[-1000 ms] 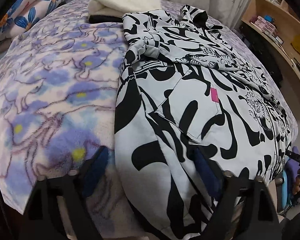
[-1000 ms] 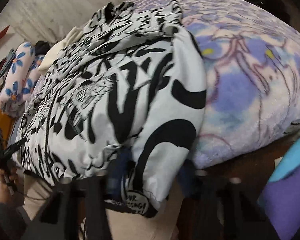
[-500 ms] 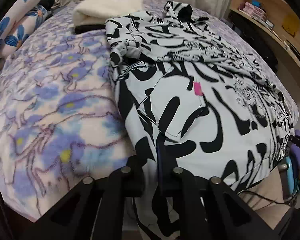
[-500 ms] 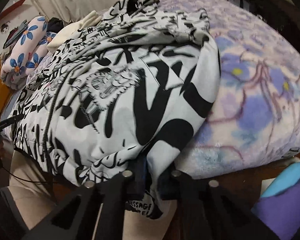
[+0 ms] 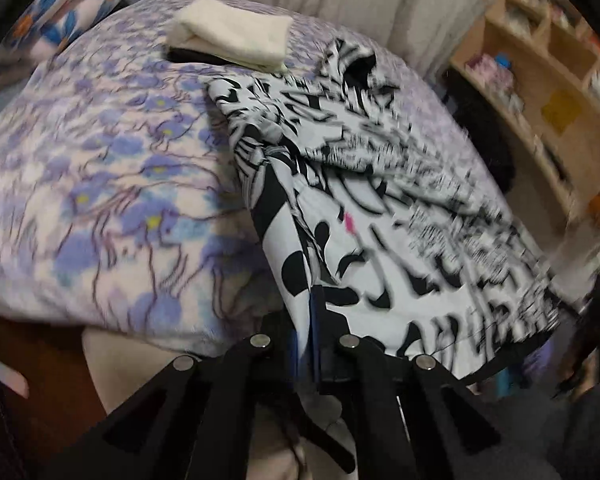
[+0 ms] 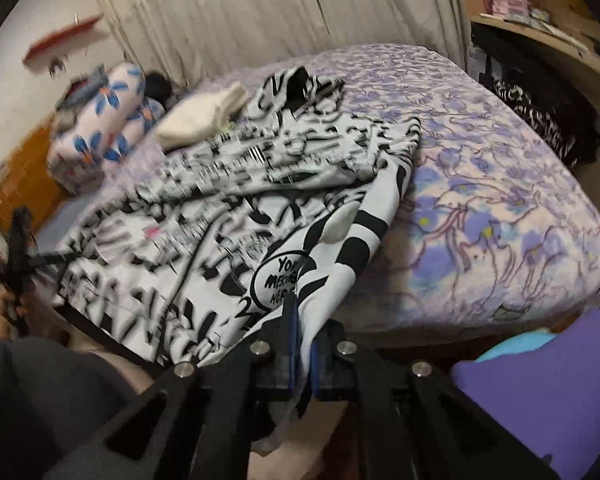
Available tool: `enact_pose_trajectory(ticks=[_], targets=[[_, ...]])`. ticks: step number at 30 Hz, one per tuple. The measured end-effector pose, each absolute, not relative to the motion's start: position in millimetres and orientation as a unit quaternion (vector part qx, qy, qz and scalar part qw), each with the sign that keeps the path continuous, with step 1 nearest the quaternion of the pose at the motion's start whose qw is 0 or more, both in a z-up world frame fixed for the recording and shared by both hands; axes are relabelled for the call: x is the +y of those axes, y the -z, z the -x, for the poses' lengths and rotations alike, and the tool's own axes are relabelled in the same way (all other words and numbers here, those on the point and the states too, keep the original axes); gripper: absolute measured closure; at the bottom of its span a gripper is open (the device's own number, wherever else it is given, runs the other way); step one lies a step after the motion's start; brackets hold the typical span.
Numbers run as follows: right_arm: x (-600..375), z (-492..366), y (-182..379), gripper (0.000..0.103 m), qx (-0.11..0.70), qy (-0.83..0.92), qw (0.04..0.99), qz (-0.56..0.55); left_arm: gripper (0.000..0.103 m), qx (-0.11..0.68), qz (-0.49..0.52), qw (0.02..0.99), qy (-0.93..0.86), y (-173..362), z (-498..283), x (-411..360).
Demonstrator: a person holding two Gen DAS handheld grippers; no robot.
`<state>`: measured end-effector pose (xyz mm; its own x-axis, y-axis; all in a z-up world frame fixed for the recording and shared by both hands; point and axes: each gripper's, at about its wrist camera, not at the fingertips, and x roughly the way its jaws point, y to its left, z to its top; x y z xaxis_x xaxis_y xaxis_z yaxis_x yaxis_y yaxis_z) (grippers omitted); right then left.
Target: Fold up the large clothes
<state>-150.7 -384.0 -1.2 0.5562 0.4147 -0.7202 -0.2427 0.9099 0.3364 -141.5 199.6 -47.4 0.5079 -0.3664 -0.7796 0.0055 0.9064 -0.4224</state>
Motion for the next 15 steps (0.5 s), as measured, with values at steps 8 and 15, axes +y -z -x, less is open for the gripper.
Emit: enact_pose_trajectory(ticks=[8, 15], targets=[[-394, 91, -34, 0.1, 0.365, -0.191, 0.885, -0.218, 0.101, 0.434, 0.269, 0.85, 0.127, 16, 85, 206], [-397, -28, -60, 0.1, 0.345, -0.124, 0.888, -0.278, 0.099, 0.4, 0.318, 0.856, 0.075, -2, -46, 228]])
